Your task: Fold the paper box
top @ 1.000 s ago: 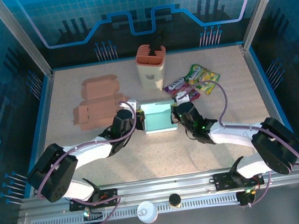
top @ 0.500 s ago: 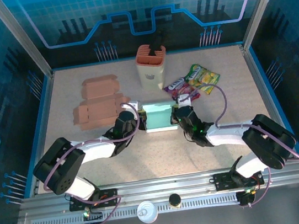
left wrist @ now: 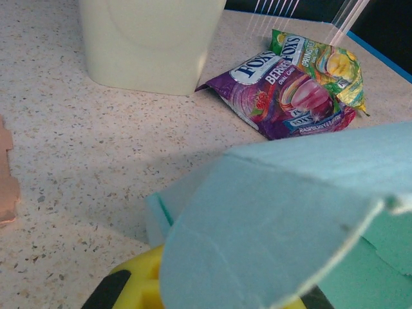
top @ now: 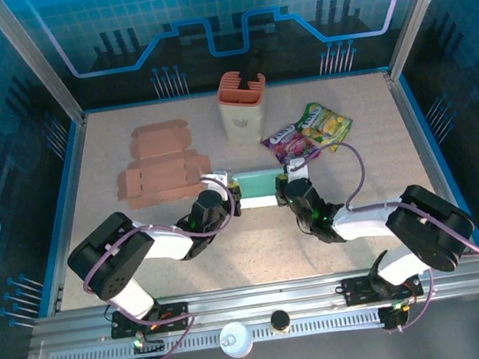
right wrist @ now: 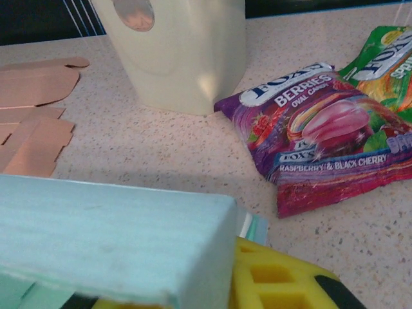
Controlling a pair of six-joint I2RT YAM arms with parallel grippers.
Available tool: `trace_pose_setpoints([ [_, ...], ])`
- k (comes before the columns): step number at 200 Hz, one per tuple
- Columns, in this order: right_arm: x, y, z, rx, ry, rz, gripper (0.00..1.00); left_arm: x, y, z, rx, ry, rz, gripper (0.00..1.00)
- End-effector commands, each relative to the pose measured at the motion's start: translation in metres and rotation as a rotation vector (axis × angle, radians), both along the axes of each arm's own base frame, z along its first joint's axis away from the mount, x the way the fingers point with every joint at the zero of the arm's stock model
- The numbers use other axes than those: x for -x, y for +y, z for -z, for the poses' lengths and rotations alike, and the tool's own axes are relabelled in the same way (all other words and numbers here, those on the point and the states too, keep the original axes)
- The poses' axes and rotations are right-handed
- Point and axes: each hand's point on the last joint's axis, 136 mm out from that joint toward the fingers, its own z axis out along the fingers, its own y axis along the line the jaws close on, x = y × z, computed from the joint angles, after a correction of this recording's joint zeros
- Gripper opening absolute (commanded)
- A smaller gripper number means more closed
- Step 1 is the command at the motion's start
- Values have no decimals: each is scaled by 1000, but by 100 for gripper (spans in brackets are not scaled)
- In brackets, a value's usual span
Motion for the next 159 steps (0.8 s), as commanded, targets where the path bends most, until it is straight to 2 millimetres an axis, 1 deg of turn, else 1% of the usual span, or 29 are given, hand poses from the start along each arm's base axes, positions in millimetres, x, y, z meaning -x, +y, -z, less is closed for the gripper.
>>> trace_pose_setpoints([
  [1,12,19,-13,-38,34,-69,25,19,-12,15,-46,30,69,0],
  [11,16,16,-16,-43,63,-66,32,19,-9,16,-64,31,54,0],
  [25,24,13,-18,-55,117,-65,45,20,-7,17,-90,35,38,0],
  [42,37,7,-19,-69,195,-62,56,20,-4,17,-107,33,14,0],
  [56,48,3,-19,-95,249,-67,65,20,-4,17,-117,35,-2,0],
  [75,62,-3,-19,-127,307,-78,72,21,-4,19,-131,35,-24,0],
  [89,71,-4,-19,-153,337,-96,76,22,-3,19,-135,33,-38,0],
  [104,80,-7,-22,-186,367,-107,78,23,-4,20,-141,32,-49,0],
  [143,100,-12,-31,-270,414,-124,79,25,-5,22,-148,36,-68,0],
  [159,109,-13,-39,-349,437,-123,77,26,-5,22,-153,33,-76,0],
])
